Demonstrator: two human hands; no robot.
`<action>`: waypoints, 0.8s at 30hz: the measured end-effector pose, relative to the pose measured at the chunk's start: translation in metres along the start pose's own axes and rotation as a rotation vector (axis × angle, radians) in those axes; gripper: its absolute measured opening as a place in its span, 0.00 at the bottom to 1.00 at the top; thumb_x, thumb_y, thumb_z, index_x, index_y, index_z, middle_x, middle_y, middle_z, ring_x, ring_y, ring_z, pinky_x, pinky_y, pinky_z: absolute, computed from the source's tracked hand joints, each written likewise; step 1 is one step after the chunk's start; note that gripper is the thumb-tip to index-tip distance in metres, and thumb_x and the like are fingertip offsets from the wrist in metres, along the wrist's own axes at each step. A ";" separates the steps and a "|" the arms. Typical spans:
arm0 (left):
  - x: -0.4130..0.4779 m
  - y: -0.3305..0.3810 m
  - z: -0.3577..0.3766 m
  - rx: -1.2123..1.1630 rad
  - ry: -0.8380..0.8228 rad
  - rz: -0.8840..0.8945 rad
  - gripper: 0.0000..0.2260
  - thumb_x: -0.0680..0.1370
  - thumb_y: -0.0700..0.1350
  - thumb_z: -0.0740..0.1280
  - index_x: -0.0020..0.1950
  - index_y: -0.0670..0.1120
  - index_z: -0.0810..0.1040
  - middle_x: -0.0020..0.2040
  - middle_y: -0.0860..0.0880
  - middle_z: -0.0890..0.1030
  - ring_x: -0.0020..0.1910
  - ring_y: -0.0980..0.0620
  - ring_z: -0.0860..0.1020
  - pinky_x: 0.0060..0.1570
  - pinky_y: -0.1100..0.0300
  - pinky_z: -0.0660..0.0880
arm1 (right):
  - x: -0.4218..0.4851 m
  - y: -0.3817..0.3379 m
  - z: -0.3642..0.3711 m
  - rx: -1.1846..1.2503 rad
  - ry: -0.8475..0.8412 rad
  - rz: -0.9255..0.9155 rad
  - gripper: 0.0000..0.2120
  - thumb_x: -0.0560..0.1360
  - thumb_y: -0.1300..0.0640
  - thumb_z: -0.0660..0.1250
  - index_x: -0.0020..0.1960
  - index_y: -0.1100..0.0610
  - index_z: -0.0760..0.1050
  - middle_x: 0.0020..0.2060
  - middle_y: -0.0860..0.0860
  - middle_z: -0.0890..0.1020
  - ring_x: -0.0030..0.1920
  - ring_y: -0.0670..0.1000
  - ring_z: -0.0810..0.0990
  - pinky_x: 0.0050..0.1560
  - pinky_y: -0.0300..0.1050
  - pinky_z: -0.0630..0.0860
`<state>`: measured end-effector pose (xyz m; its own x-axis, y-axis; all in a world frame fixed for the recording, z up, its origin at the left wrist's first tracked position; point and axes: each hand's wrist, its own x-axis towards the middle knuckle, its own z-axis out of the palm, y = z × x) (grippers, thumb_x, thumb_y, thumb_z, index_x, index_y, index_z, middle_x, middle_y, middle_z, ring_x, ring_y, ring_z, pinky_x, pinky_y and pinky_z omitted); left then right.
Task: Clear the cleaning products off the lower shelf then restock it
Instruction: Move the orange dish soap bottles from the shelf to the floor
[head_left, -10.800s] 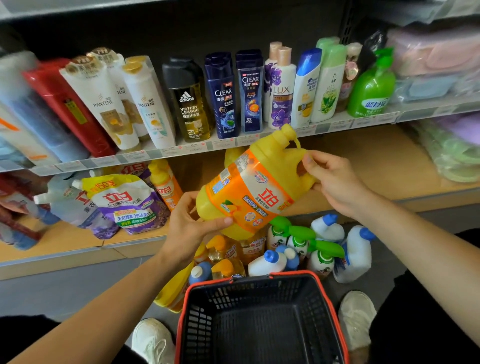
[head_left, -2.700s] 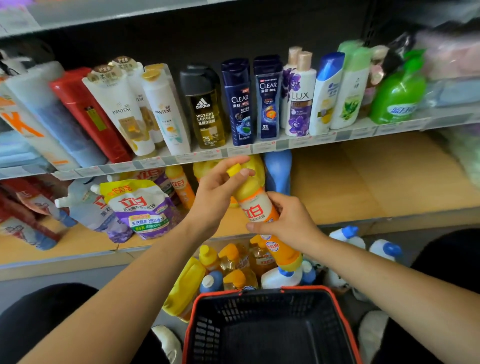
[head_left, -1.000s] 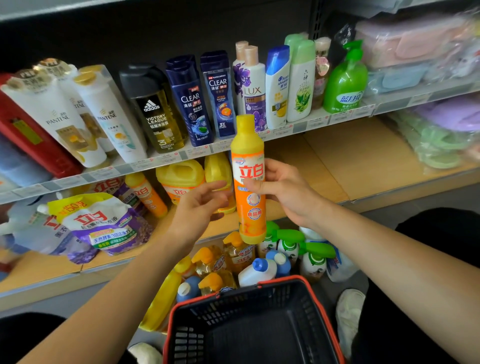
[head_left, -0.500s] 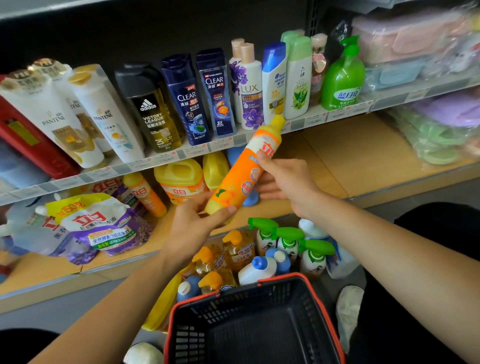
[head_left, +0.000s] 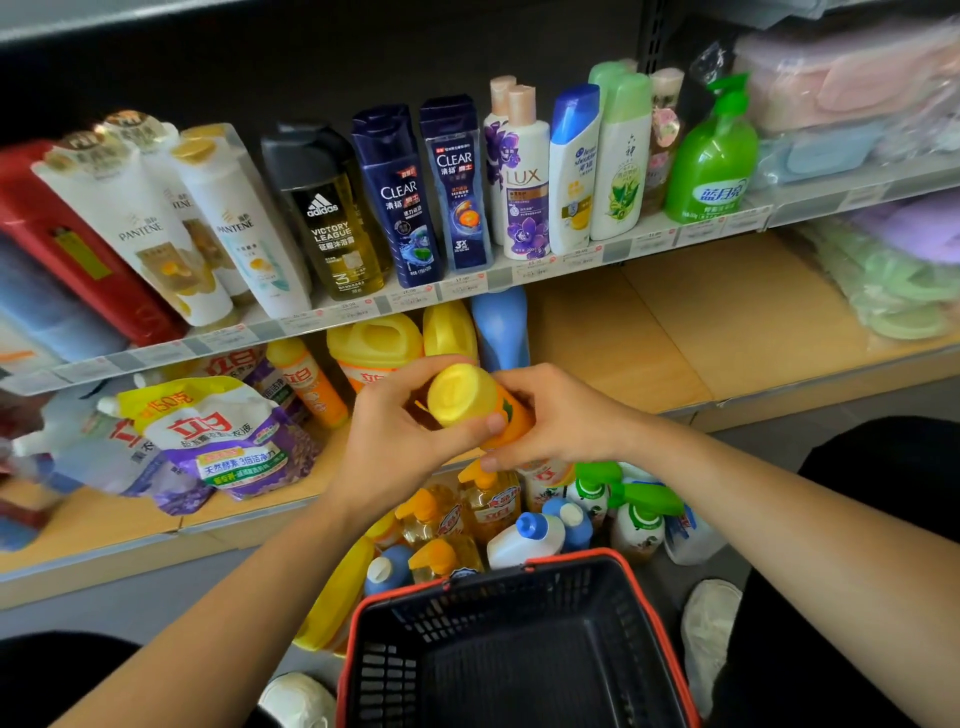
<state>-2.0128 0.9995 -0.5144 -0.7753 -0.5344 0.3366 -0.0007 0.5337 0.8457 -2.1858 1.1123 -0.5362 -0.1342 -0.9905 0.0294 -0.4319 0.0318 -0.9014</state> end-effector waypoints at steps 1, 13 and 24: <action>0.000 0.003 0.000 -0.012 0.000 0.008 0.23 0.68 0.54 0.80 0.60 0.49 0.82 0.50 0.57 0.85 0.50 0.55 0.83 0.46 0.64 0.79 | -0.001 0.001 0.000 0.027 0.010 -0.018 0.19 0.65 0.55 0.83 0.51 0.42 0.79 0.44 0.43 0.85 0.46 0.42 0.83 0.46 0.39 0.78; 0.000 0.006 -0.006 -0.306 -0.017 -0.157 0.11 0.79 0.47 0.66 0.58 0.47 0.84 0.54 0.45 0.86 0.57 0.45 0.82 0.54 0.48 0.80 | -0.005 -0.004 0.012 -0.008 0.099 -0.018 0.24 0.63 0.51 0.84 0.52 0.36 0.76 0.43 0.32 0.83 0.45 0.36 0.82 0.42 0.29 0.74; -0.011 -0.014 -0.015 -0.465 0.030 -0.266 0.15 0.80 0.34 0.66 0.66 0.44 0.78 0.58 0.43 0.85 0.56 0.46 0.84 0.52 0.54 0.82 | 0.005 0.000 0.015 0.146 0.245 -0.050 0.25 0.66 0.53 0.81 0.60 0.45 0.78 0.52 0.46 0.85 0.54 0.47 0.84 0.57 0.53 0.80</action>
<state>-1.9947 0.9876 -0.5238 -0.7683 -0.6336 0.0913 0.0903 0.0338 0.9953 -2.1734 1.1059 -0.5425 -0.3348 -0.9282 0.1627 -0.3131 -0.0532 -0.9482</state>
